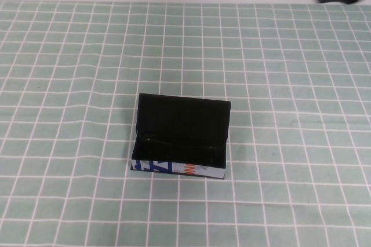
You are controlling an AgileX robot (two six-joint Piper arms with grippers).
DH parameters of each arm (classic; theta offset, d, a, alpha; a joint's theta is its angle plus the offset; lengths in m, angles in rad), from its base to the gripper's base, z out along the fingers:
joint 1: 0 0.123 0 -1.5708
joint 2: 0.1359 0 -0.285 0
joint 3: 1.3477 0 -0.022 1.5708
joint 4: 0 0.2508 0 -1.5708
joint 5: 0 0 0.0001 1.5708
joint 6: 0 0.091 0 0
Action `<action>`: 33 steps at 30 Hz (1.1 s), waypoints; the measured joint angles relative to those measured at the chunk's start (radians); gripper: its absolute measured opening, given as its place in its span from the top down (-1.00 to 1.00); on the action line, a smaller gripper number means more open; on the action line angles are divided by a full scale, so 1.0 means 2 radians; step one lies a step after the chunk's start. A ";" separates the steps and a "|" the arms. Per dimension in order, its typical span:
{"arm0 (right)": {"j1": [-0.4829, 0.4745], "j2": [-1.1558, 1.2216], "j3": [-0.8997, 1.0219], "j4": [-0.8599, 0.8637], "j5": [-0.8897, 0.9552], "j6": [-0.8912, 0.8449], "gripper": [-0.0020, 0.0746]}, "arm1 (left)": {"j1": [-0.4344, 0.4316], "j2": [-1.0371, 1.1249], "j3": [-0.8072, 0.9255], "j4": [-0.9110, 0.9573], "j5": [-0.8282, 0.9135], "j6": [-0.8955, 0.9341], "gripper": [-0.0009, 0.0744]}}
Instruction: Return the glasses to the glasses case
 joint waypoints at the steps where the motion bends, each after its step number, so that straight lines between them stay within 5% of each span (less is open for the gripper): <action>1: -0.009 -0.017 0.018 0.004 -0.010 0.001 0.98 | 0.000 0.000 0.000 0.000 0.000 0.000 0.99; 16: -0.045 -0.418 0.410 0.014 -0.313 0.038 0.98 | 0.000 0.000 0.000 0.000 0.000 0.000 0.99; 33: -0.045 -0.550 0.524 0.103 -0.244 0.040 0.98 | 0.000 0.000 0.000 0.000 0.000 0.000 0.99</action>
